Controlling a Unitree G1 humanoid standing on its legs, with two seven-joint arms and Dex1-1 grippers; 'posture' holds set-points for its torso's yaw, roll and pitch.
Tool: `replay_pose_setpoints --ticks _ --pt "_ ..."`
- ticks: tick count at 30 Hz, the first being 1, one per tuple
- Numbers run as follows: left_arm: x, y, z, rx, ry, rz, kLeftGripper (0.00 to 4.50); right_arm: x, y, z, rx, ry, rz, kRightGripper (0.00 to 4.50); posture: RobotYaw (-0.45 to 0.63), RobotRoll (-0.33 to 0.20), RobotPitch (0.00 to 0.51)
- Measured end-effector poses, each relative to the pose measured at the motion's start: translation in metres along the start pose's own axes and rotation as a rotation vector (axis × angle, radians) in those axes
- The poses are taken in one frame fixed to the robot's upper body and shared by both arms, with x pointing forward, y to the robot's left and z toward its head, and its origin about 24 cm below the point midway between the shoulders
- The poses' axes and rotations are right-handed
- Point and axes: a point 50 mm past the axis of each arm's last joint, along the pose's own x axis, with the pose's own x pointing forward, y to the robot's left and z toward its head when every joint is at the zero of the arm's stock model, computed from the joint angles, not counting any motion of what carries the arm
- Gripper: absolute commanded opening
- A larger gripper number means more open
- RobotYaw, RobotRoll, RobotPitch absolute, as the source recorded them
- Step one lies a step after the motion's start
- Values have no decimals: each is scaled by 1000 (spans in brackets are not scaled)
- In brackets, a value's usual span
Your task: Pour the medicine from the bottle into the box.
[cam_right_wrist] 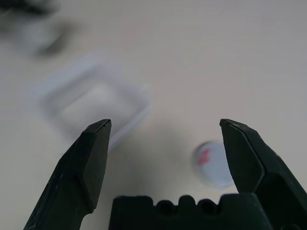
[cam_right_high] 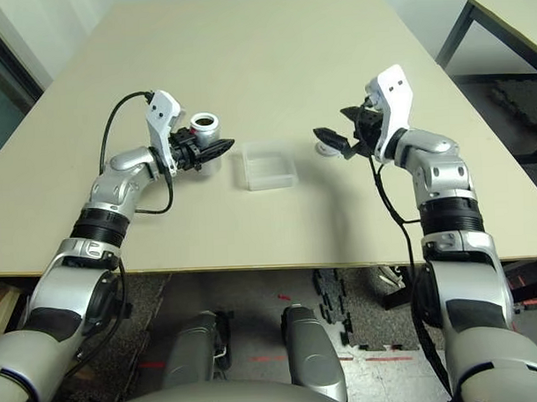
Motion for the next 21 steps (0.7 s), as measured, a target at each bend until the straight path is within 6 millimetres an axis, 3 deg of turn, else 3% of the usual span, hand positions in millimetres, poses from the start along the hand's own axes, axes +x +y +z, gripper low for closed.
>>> replay_pose_setpoints --ticks 10,21 --pt "4 17 7 161 56 146 2647 3 12 -10 9 -2 91 4500 -174 0 88" --pt "30 -3 18 425 76 104 2647 5 17 -13 18 -10 103 4500 -186 0 83"
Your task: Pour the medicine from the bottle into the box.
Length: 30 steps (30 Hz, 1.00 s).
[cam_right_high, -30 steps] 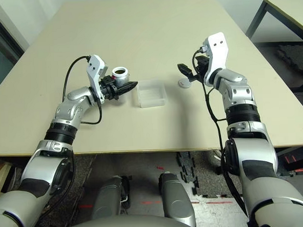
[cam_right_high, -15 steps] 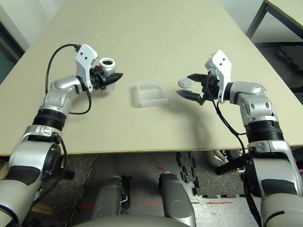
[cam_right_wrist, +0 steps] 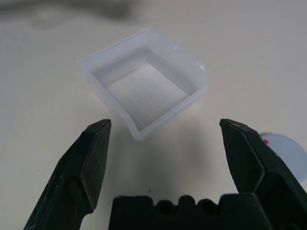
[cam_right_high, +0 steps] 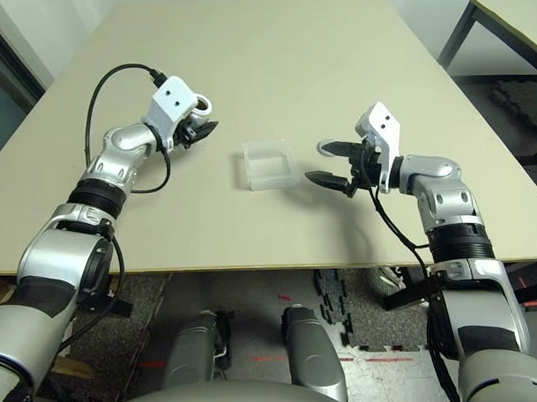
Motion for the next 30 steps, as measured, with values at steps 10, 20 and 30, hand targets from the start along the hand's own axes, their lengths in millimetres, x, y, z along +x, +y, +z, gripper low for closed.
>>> replay_pose_setpoints --ticks 10,20,30 --pt "20 -14 28 600 9 -6 2647 0 0 -1 0 -1 1 4500 -178 0 83" --pt "43 -39 70 1696 -241 -34 2647 6 2 -6 34 -14 5 4500 -171 0 86" --pt "46 -35 76 1885 -257 -74 2647 10 3 -7 47 -31 -3 4500 -189 0 84"
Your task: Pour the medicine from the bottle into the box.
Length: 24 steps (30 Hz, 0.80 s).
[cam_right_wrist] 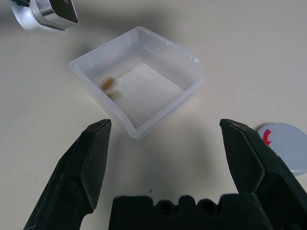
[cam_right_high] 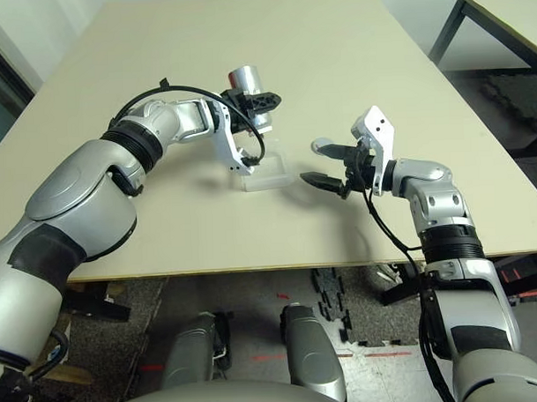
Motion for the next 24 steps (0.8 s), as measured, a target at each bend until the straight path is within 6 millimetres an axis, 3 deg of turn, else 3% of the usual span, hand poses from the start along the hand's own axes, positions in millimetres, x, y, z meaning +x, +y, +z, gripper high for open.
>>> replay_pose_setpoints --ticks 4,7,9,16,19,24 --pt "-1 -2 -3 -64 32 -25 2647 0 0 0 3 -3 0 4500 -184 0 85" --pt "-3 -2 -7 -234 82 -27 2647 0 0 0 -10 -6 2 4500 -176 0 89" --pt "-6 -3 -12 -425 134 -29 2647 -1 0 1 -17 -4 2 4500 -174 0 90" --pt "-26 -28 -27 -1335 286 18 2647 1 2 1 -29 1 18 4500 -168 0 93" --pt "-35 -48 -21 -1672 299 61 2647 1 2 1 -32 1 24 4500 -163 0 94" --pt "-47 -73 -9 -2054 323 145 2647 3 4 -1 -35 14 41 4500 -157 0 93"
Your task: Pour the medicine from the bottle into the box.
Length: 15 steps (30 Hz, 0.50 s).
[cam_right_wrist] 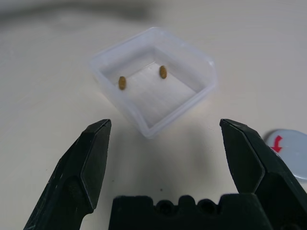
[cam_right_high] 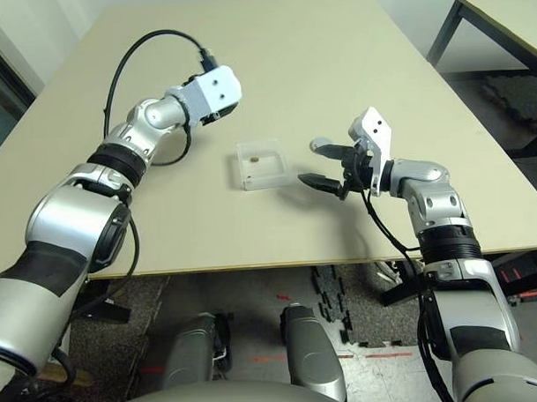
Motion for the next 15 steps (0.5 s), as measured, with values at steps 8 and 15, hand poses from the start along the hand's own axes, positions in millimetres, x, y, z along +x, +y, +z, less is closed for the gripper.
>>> replay_pose_setpoints --ticks 8,15 --pt "-10 -3 -29 -294 -31 72 2647 0 0 -2 -3 16 5 4500 -148 0 91" --pt "-13 -15 -46 -421 -73 97 2647 0 -1 -4 0 26 11 4500 -154 0 94"
